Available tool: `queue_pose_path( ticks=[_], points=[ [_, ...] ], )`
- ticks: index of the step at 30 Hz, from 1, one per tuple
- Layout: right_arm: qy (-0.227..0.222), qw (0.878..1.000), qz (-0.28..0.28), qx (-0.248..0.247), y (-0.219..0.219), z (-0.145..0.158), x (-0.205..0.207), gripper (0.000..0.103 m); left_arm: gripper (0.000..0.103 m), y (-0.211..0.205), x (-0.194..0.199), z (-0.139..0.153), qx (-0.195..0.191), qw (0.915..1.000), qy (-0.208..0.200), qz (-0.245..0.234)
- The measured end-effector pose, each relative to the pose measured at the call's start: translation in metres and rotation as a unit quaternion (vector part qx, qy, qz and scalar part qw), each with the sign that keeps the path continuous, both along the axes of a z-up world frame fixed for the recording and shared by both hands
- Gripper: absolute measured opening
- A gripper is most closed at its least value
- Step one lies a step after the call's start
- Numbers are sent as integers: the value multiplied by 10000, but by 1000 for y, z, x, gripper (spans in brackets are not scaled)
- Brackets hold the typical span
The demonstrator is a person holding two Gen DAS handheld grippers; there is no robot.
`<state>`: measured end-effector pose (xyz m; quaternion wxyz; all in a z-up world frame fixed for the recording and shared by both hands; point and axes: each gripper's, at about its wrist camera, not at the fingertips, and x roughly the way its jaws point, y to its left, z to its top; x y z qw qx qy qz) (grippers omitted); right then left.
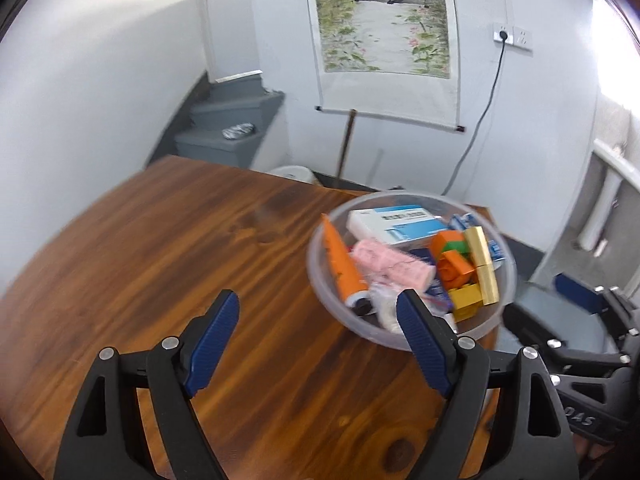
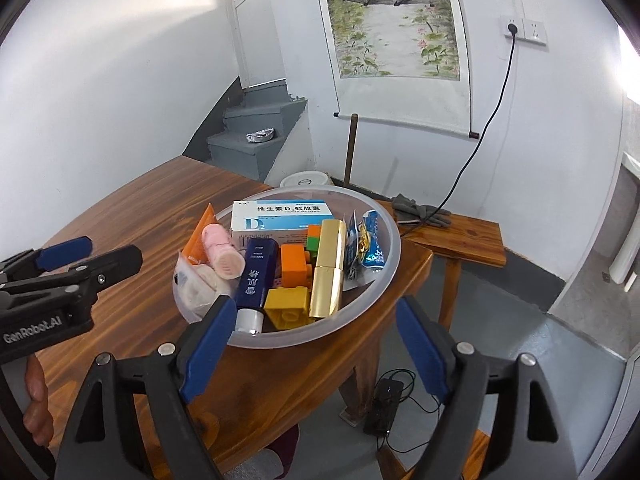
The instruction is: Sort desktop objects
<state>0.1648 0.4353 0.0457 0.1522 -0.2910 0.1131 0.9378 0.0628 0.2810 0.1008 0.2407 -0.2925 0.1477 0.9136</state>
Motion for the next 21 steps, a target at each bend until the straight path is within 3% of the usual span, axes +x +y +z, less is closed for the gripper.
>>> queue_pose_path(
  ticks=[5, 14, 21],
  points=[
    [-34, 9999, -69, 70, -12, 2, 6, 89, 84, -6, 17, 6, -88, 9997, 217, -60],
    [-43, 9994, -238, 243, -16, 7, 19, 99, 84, -7, 17, 0, 158, 9985, -351, -398],
    [-185, 9987, -385, 261, -9, 0, 21, 102, 84, -4, 22, -2, 85, 9988, -197, -448]
  ],
)
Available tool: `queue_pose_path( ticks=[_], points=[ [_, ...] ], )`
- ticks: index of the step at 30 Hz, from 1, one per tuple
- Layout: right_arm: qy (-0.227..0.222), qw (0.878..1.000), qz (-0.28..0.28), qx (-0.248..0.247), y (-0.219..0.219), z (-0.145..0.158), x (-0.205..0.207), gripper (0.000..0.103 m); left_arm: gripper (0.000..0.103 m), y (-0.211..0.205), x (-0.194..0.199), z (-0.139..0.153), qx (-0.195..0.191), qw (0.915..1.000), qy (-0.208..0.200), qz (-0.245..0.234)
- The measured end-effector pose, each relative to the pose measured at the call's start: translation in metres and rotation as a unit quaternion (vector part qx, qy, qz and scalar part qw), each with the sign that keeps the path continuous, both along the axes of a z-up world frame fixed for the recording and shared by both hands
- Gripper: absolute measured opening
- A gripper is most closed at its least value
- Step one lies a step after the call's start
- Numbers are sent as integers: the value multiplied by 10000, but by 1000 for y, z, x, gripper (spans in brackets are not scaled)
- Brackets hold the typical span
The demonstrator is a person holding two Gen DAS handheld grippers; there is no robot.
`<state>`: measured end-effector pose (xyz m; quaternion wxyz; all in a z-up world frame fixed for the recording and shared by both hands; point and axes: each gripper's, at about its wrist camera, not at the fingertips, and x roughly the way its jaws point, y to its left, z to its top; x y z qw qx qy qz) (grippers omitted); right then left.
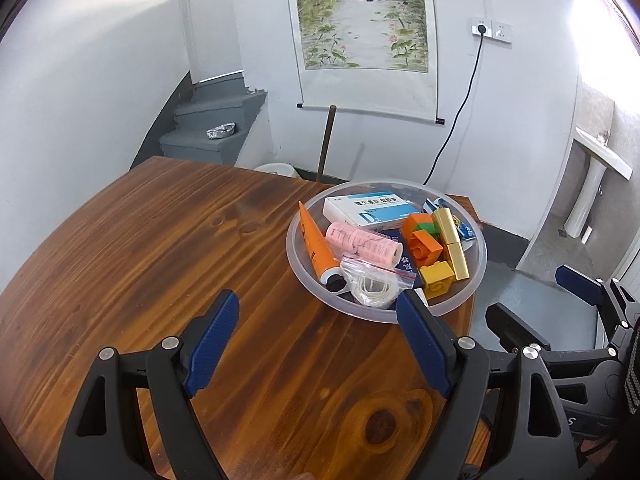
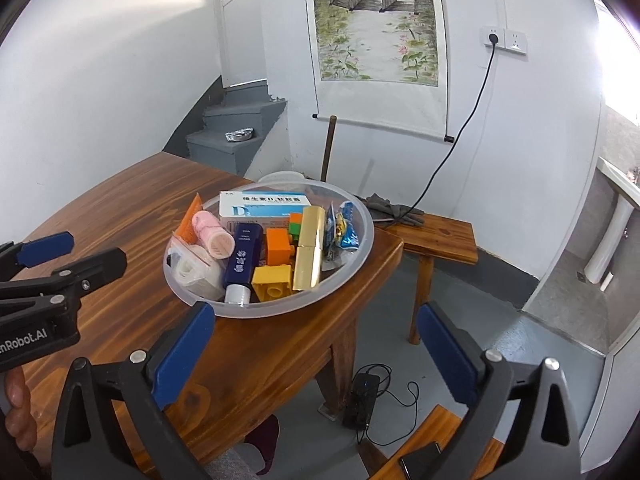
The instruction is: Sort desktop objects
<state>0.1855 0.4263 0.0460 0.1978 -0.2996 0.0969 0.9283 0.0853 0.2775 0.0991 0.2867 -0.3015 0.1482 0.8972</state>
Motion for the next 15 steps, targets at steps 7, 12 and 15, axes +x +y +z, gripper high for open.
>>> queue_pose_path(
  ticks=[7, 12, 15],
  points=[
    [-112, 9998, -103, -90, 8, -7, -1, 102, 84, 3, 5, 1, -45, 9998, 114, -160],
    [-159, 9998, -68, -129, 8, -11, -2, 102, 84, 3, 2, -4, 45, 9997, 38, -225],
    [-176, 9997, -45, -143, 9, -14, -2, 102, 84, 4, 0, -5, -6, 9997, 24, -224]
  ],
)
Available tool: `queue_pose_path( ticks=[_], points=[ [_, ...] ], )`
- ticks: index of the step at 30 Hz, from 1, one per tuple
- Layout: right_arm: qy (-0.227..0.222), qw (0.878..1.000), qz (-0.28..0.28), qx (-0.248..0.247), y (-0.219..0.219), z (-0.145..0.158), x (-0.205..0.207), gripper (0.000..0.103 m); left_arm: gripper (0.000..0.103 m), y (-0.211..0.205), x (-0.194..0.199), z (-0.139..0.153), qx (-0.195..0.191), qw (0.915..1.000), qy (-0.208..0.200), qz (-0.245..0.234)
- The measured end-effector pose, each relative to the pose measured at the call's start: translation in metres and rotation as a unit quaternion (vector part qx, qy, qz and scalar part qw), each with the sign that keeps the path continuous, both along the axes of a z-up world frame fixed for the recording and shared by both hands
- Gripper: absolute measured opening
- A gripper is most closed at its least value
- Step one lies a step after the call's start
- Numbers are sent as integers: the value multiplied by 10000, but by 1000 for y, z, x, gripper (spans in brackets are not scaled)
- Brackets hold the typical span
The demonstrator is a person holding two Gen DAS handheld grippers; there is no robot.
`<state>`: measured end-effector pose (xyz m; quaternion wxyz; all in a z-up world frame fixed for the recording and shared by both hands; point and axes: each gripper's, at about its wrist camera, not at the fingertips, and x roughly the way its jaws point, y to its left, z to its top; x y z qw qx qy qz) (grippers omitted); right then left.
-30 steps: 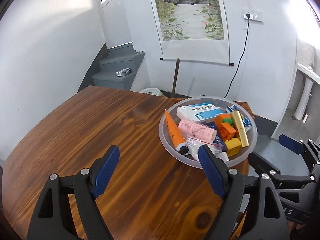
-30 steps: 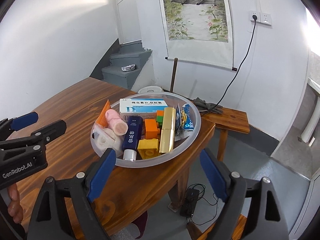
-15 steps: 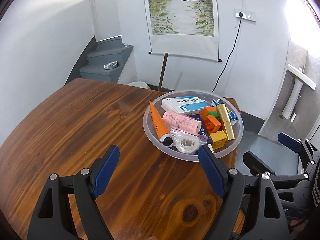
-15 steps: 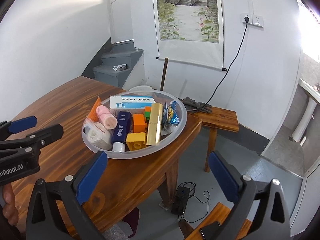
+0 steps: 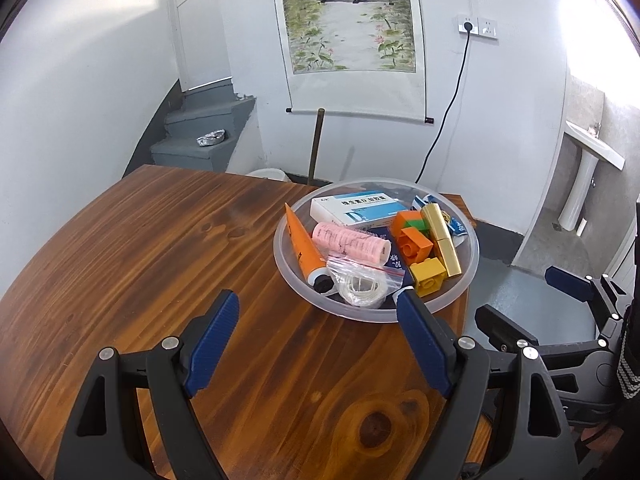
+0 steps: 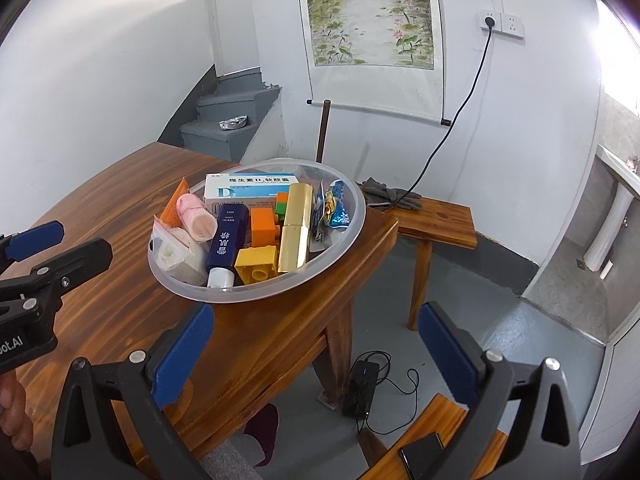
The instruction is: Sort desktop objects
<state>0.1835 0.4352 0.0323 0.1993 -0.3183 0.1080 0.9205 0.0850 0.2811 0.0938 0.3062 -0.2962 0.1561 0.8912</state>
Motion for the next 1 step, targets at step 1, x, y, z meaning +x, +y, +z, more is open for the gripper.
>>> queue_pose_path(
  ticks=[1],
  points=[
    [-3, 10000, 4, -3, 0, 0, 0, 102, 84, -1, -1, -1, -2, 10000, -53, -16]
  ],
)
